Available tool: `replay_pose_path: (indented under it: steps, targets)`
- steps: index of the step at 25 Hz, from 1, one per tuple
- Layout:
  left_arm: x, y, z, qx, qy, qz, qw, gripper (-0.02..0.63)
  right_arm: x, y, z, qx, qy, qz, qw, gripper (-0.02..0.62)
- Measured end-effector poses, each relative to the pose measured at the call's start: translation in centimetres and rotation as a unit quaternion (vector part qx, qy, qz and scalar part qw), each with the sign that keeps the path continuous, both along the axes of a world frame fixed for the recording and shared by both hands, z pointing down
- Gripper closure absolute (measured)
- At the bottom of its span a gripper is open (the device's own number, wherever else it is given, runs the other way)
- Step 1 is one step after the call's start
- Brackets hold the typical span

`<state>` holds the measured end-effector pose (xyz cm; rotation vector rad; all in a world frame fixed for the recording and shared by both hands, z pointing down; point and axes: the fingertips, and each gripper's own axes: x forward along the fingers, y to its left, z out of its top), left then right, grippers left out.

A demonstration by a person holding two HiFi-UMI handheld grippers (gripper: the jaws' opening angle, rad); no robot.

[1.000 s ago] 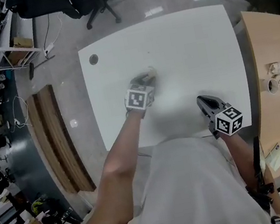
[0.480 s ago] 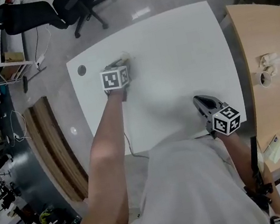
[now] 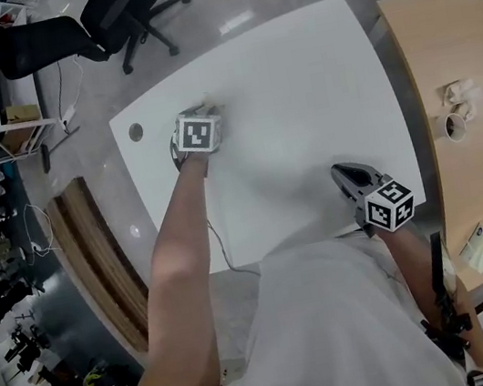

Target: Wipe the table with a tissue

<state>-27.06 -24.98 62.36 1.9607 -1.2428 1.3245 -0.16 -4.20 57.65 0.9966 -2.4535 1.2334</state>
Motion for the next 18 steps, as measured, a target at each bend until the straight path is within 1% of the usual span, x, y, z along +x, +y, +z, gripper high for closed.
replay_pose_path:
  steps: [5,9,14,16,18]
  targets:
    - [0.2,0.4,-0.1,-0.021,-0.004,0.031,0.9993,0.505,-0.5,-0.1,-0.2,0.0,0.0,-0.001,1.0,0.578]
    - [1.4,0.7,0.1,-0.028,-0.003,0.054,0.9982,0.506,-0.1,-0.3,-0.1,0.002,-0.004,0.005,1.0,0.578]
    - [3.0,1.1,0.2,-0.029,-0.005,0.071,0.9971,0.506,0.4,0.0,0.2,0.002,-0.008,0.011,1.0,0.578]
    - [3.7,1.4,0.2,-0.032,0.002,0.072,0.9969,0.506,0.4,0.1,0.2,0.003,-0.009,0.012,1.0,0.578]
    - [4.8,1.9,0.3,-0.043,0.018,0.078,0.9959,0.506,0.4,0.2,0.2,0.003,-0.009,0.011,1.0,0.578]
